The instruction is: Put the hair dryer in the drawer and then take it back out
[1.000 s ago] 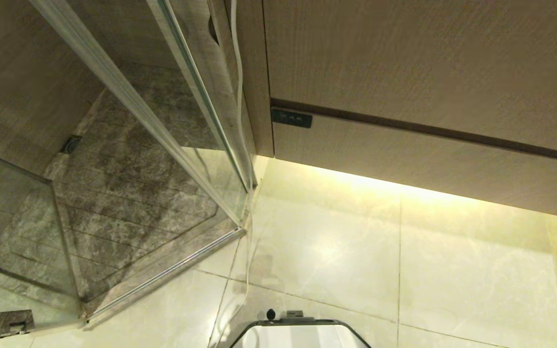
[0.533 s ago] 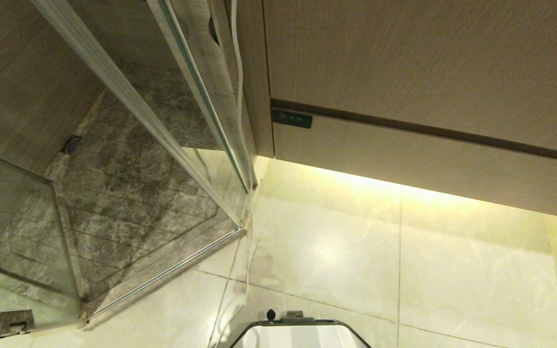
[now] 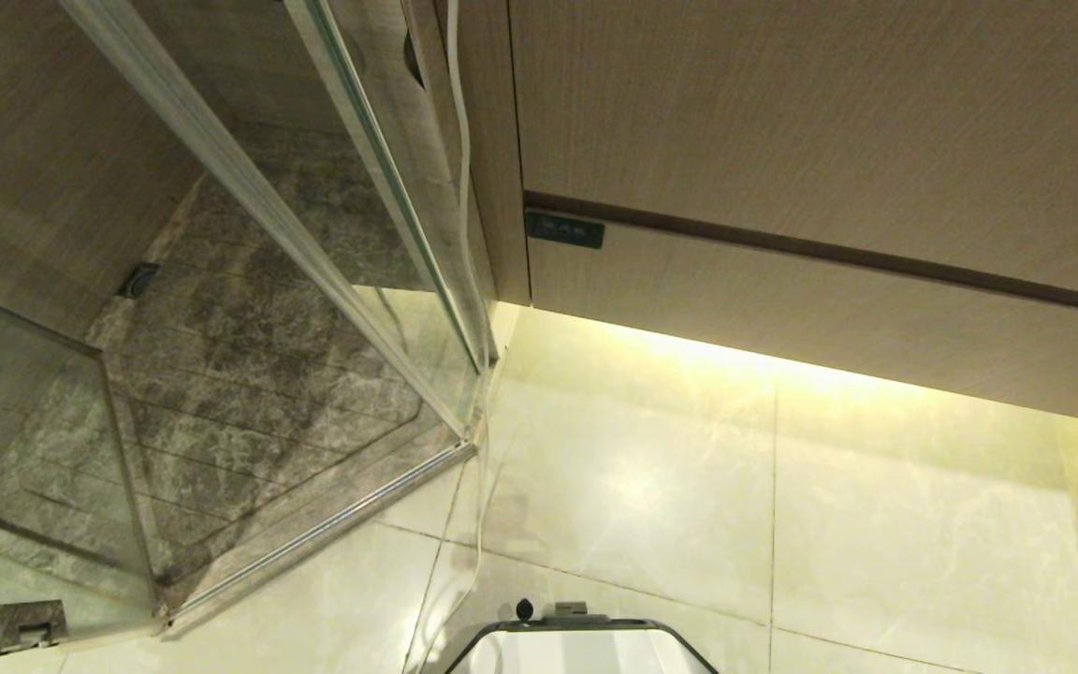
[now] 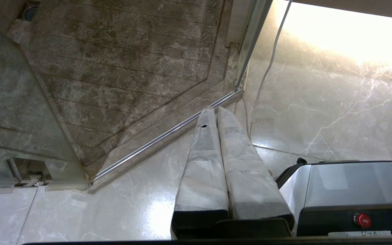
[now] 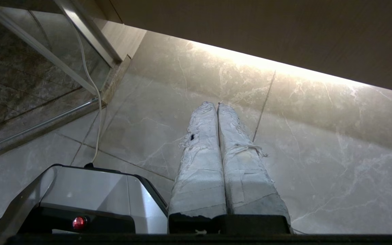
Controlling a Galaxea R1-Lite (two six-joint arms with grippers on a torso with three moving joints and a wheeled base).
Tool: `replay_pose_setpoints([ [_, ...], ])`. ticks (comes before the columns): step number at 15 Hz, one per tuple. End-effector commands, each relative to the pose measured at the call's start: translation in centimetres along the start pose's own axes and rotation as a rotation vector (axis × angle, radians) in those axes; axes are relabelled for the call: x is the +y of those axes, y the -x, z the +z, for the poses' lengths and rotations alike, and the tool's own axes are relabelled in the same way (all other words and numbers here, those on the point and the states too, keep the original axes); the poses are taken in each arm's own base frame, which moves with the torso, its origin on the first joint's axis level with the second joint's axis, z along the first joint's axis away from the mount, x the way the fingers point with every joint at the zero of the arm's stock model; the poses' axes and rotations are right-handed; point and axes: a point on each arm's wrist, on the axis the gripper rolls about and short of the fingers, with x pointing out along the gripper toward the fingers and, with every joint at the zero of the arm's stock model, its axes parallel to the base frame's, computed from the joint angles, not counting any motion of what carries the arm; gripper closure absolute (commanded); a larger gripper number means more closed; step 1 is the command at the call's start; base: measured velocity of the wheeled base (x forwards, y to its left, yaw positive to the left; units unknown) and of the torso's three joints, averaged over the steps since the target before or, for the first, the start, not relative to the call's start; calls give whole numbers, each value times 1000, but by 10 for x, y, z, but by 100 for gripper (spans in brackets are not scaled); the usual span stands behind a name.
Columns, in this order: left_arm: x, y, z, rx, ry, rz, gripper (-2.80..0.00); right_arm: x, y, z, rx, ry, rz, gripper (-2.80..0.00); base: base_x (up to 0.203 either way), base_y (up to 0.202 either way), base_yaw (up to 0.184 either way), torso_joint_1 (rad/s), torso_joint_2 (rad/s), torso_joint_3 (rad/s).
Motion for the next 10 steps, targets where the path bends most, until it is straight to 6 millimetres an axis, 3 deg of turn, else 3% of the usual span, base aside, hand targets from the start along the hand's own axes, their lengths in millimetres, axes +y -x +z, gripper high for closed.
replay_pose_setpoints([
  [1,0,0,0,2,0,0,0,0,1,-12,2,1,0,0,0,0,0,0,0,0],
  [10,0,0,0,1,0,-1,0,0,1,-12,2,1,2,0,0,0,0,0,0,0],
])
